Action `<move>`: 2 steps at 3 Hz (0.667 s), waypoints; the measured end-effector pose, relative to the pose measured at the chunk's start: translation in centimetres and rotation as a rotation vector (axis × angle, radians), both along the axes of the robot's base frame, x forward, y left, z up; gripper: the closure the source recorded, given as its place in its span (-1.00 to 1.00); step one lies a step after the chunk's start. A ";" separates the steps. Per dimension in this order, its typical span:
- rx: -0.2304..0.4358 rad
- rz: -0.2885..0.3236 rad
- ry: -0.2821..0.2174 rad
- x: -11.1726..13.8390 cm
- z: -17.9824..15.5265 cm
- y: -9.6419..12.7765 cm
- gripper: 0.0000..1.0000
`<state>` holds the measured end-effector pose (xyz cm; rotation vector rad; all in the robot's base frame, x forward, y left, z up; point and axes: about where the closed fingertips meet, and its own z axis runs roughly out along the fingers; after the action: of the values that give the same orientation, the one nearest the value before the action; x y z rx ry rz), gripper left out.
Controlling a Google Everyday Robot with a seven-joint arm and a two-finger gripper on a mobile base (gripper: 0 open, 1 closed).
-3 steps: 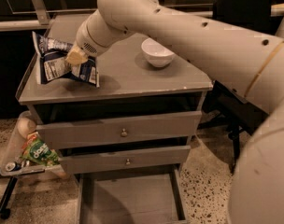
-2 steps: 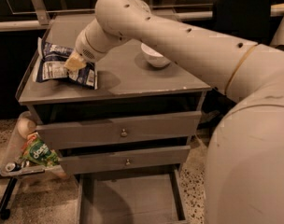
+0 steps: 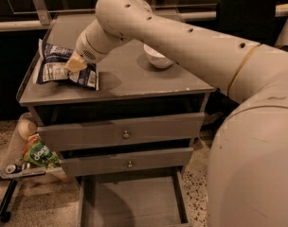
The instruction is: Pick blue chip bag from bottom drawer and place on counter
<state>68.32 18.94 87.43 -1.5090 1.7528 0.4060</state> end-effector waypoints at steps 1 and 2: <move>0.000 0.000 0.000 0.0 0.0 0.0 -0.30; 0.000 0.000 0.000 0.0 0.0 0.0 -0.77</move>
Offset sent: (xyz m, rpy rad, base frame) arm 0.0000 0.0000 0.0000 0.0000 0.0000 0.0000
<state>68.32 18.95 87.42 -1.5092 1.7528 0.4061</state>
